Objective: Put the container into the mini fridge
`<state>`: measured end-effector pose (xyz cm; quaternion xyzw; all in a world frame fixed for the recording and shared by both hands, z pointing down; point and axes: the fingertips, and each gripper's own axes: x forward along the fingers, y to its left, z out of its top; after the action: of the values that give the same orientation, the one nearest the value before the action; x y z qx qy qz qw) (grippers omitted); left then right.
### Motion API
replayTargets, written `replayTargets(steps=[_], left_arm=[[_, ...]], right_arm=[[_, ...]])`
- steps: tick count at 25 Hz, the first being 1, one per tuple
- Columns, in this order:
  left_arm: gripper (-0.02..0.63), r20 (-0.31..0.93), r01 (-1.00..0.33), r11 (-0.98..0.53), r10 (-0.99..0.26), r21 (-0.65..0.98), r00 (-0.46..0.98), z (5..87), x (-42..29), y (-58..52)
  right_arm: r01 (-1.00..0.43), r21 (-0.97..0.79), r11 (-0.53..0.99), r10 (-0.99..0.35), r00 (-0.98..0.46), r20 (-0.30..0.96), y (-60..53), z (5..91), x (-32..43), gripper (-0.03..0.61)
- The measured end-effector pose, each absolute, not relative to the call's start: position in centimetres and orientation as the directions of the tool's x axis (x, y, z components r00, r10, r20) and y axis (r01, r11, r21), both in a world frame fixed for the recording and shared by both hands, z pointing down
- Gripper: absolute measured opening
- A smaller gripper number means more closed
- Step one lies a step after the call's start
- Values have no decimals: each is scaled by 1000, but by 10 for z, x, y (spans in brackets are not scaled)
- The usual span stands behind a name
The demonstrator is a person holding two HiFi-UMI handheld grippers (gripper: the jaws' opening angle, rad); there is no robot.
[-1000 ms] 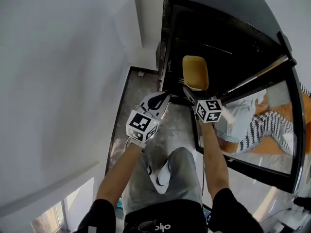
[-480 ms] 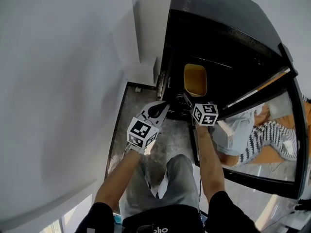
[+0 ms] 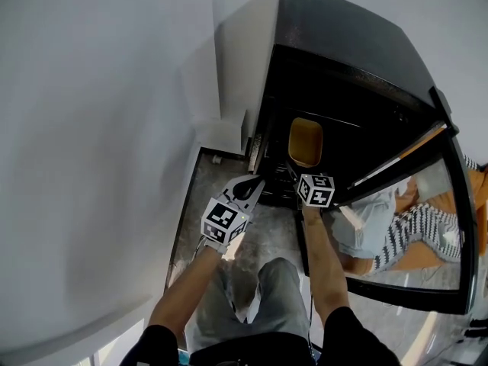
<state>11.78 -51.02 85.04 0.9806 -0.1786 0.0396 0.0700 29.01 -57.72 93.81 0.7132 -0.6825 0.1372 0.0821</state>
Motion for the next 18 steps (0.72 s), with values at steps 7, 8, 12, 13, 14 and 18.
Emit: replayTargets(steps=[7, 8, 12, 13, 14, 18], left_arm=[[6, 116, -364, -922, -350, 131, 929, 849, 113, -511], [6, 118, -363, -923, -349, 130, 930, 848, 112, -509], [6, 127, -365, -921, -349, 135, 928, 843, 110, -504], [6, 130, -366, -920, -350, 137, 928, 841, 109, -504], [6, 133, -369, -919, -352, 139, 926, 838, 106, -503], [6, 154, -378, -915, -356, 145, 922, 821, 100, -495]], right_arm=[[-998, -39, -42, -932, 25, 362, -584, 946, 285, 537], [-998, -42, -40, -930, 21, 366, -583, 947, 284, 552], [-997, -65, -38, -919, 10, 394, -572, 950, 284, 588], [-997, -68, -37, -916, 7, 402, -568, 951, 283, 589], [-997, -70, -34, -913, 2, 409, -564, 950, 282, 589], [-997, -75, -33, -902, -3, 432, -537, 939, 277, 589]])
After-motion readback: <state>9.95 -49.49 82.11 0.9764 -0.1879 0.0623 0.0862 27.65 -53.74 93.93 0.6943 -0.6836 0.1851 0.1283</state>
